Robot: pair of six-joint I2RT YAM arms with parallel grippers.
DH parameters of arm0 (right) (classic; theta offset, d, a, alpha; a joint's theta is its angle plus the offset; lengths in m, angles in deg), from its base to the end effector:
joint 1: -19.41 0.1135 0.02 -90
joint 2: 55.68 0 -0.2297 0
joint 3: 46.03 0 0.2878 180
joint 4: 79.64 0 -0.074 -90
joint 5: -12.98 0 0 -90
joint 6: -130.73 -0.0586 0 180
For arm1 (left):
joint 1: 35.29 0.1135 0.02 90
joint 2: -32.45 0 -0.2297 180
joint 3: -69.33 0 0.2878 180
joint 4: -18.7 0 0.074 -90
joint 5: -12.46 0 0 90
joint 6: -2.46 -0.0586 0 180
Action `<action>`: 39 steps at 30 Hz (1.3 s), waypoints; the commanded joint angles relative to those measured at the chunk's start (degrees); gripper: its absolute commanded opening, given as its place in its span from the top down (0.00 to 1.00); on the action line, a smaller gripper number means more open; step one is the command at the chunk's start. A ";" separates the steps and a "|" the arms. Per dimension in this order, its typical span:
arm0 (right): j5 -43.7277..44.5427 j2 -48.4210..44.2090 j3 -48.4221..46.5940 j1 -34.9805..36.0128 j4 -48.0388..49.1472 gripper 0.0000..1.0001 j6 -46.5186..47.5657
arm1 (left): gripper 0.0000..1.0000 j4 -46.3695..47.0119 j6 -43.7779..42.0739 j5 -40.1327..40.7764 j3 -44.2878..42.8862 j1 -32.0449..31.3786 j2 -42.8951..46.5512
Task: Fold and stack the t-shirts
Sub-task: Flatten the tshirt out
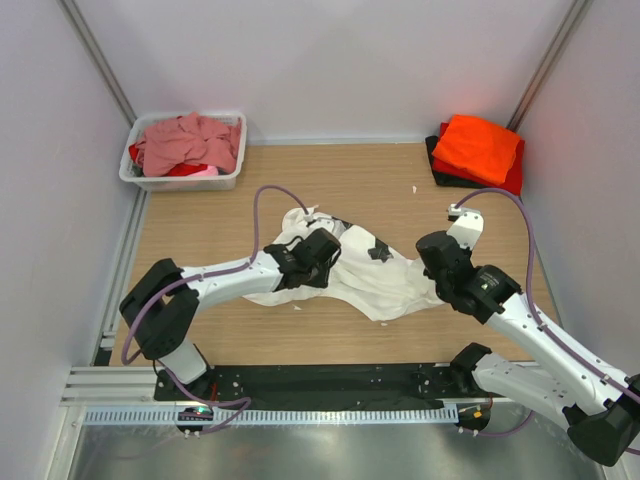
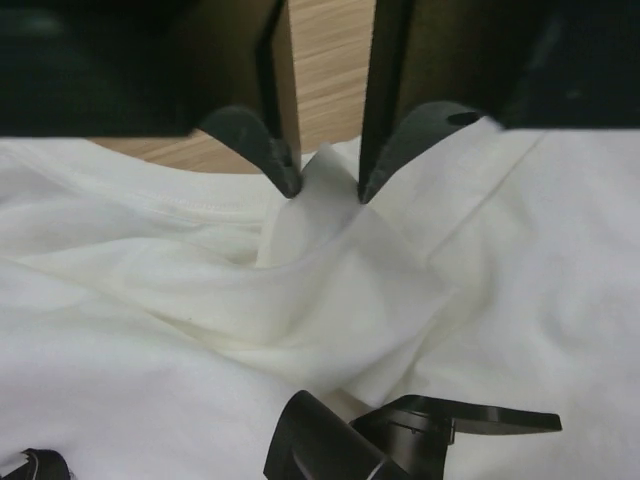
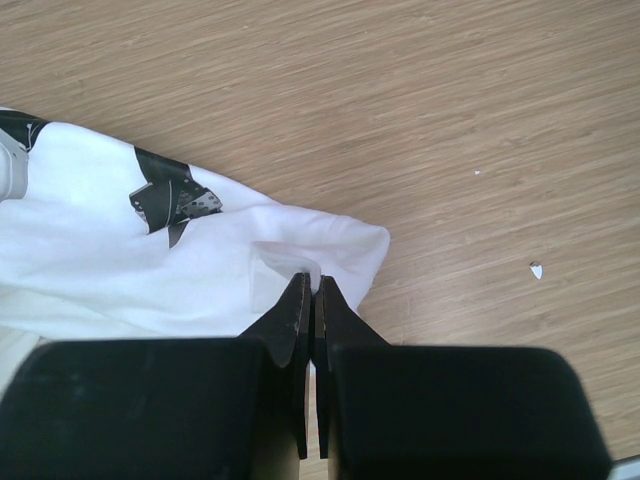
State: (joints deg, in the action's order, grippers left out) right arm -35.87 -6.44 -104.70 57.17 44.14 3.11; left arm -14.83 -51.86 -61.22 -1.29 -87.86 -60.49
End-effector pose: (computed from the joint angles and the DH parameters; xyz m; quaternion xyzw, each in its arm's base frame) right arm 0.2093 0.1133 0.2485 0.1283 0.8706 -0.0478 0.4726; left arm 0.2386 -0.2847 0.1258 0.0977 0.9421 -0.1050 0.3031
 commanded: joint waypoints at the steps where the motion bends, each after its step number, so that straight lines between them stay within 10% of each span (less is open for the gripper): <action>1: 0.52 -0.28 0.40 -0.23 2.43 0.99 -0.17 | 0.73 0.05 -1.14 4.25 -2.84 0.02 -1.09; 3: 0.60 -0.19 0.49 -0.23 2.52 0.99 -0.08 | 1.00 -0.74 -1.84 4.34 -3.90 0.02 -1.71; 13: 2.79 -1.06 -4.33 -0.40 0.68 0.99 1.15 | 1.00 -13.47 -6.41 11.97 -12.33 0.02 10.48; 30: 4.74 -7.57 -45.73 -0.40 -2.84 0.99 15.03 | 1.00 -33.43 -20.21 19.72 -45.20 0.02 39.68; 39: -6.58 -10.29 -52.07 -0.40 -0.47 0.99 23.29 | 1.00 -33.09 -21.44 10.70 -50.13 0.02 45.39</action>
State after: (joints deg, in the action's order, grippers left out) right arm -37.18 -15.58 -155.67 57.06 41.94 20.94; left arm -48.36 -71.22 -46.40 -50.27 -87.95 -17.30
